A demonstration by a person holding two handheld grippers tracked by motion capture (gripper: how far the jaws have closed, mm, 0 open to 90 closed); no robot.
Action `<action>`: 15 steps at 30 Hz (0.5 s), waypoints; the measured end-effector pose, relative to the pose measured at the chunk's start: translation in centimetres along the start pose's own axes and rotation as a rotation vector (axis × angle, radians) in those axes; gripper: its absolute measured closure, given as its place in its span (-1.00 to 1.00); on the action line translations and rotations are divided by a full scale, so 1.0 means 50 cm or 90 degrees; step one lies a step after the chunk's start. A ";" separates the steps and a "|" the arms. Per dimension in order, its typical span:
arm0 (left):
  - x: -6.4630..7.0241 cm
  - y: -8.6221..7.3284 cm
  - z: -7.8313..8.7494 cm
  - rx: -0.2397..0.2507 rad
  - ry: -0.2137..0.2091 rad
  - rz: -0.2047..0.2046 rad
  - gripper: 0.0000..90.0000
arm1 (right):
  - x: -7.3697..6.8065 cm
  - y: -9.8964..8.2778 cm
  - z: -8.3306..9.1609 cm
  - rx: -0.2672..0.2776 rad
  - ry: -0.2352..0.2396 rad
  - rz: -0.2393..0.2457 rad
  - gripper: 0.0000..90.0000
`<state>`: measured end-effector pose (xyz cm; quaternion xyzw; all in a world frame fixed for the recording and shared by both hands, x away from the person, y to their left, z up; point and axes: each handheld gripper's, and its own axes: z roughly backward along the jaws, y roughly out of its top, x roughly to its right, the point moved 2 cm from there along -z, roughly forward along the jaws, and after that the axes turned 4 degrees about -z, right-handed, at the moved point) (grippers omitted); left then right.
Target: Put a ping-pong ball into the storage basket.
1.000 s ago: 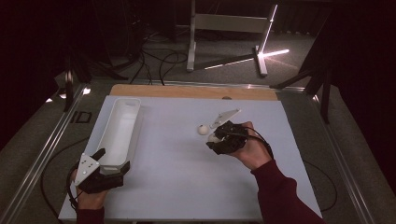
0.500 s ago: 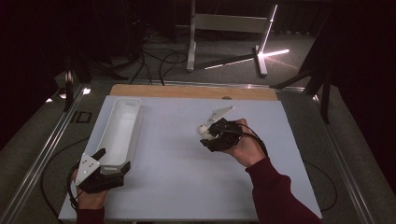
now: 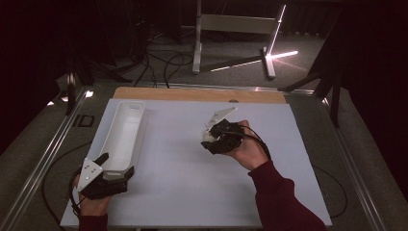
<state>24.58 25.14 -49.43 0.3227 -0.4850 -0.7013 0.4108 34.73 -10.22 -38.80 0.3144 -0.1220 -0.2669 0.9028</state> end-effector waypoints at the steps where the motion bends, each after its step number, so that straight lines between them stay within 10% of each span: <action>1: 0.000 0.000 0.000 0.000 0.000 0.001 -1.00 | -0.001 0.002 0.000 -0.001 0.000 0.000 0.12; 15: 0.000 0.000 0.000 0.000 -0.001 0.001 -1.00 | -0.009 0.031 -0.008 0.015 0.006 0.006 0.12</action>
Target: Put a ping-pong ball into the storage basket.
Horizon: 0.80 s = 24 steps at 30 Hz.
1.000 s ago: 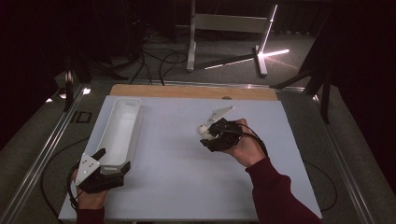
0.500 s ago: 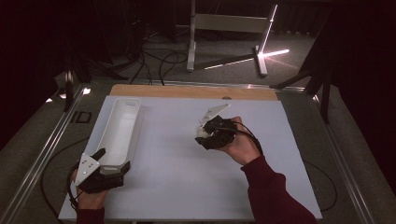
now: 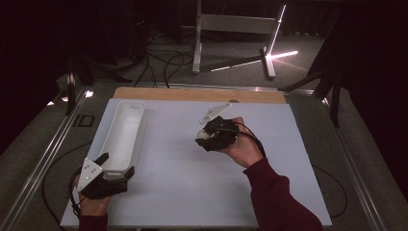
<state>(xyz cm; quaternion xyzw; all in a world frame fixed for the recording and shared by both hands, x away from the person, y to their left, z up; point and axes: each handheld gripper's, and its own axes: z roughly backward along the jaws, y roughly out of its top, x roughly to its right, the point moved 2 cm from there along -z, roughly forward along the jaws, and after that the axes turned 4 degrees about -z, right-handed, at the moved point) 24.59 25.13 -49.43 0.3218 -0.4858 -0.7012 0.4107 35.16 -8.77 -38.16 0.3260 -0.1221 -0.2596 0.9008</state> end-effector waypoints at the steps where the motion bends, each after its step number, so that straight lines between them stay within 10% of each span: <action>1: 0.000 0.000 0.000 0.000 0.000 0.000 -1.00 | 0.000 0.000 0.000 0.000 0.000 0.000 0.12; 24: 0.001 -0.001 -0.001 -0.002 -0.003 -0.001 -1.00 | -0.008 0.045 -0.012 0.015 0.009 0.013 0.12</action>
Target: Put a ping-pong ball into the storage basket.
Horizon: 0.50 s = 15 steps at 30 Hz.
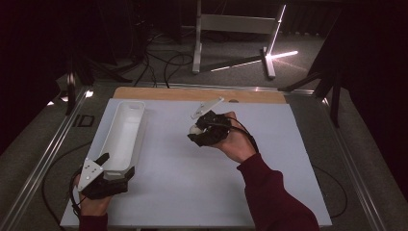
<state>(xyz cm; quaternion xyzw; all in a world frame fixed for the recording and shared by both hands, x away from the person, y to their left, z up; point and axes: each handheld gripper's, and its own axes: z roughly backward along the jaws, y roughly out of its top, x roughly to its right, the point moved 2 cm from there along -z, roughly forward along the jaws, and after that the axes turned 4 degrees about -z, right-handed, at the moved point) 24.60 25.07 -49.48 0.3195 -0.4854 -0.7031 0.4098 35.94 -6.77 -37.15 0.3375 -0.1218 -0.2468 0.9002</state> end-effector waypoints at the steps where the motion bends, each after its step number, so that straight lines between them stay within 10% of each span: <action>1: 0.000 0.000 0.000 0.000 0.000 0.000 -1.00 | 0.001 0.003 0.000 0.000 -0.001 0.002 0.12; 15: 0.000 0.000 0.001 0.001 0.000 -0.001 -1.00 | -0.005 0.031 -0.009 0.013 -0.001 0.006 0.12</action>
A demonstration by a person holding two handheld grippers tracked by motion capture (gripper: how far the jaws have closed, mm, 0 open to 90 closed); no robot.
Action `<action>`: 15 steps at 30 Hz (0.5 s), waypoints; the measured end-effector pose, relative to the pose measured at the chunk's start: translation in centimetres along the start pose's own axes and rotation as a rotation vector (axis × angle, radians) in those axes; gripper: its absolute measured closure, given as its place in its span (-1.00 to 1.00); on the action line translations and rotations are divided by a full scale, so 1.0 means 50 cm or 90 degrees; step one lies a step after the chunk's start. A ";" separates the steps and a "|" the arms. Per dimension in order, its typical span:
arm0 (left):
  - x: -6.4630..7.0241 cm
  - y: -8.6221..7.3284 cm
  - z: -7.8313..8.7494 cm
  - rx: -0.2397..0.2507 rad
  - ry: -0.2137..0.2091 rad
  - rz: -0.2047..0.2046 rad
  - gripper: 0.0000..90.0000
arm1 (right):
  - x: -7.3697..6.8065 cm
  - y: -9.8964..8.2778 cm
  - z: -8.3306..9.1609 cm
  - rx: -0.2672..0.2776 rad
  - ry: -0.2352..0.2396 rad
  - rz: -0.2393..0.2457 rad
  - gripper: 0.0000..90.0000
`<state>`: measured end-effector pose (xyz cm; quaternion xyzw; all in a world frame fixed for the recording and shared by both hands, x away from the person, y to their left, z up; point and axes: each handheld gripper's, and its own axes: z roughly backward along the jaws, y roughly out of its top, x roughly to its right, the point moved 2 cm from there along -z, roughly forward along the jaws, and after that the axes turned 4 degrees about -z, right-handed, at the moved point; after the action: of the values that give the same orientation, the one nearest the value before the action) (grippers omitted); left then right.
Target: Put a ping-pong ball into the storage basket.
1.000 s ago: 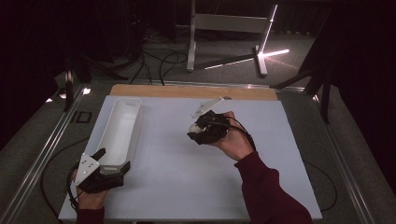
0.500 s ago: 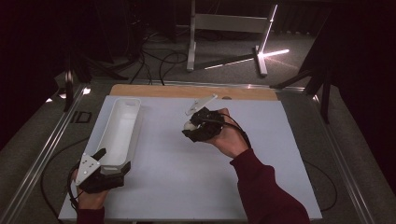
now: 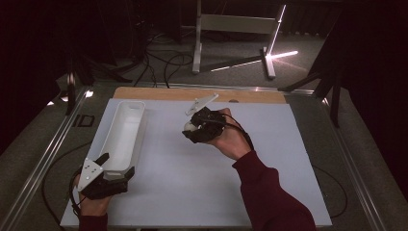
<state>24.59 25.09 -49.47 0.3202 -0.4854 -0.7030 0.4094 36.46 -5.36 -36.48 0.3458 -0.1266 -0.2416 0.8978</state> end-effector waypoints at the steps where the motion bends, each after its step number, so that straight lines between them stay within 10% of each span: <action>1: 0.000 0.000 0.000 0.000 0.000 0.000 -1.00 | 0.000 0.002 -0.001 0.001 0.003 0.002 0.12; 15: 0.000 0.000 0.000 0.000 0.000 -0.001 -1.00 | -0.012 0.028 -0.009 0.014 0.007 0.007 0.12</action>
<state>24.58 25.09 -49.47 0.3202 -0.4852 -0.7034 0.4090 36.63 -3.89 -35.87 0.3559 -0.1264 -0.2332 0.8961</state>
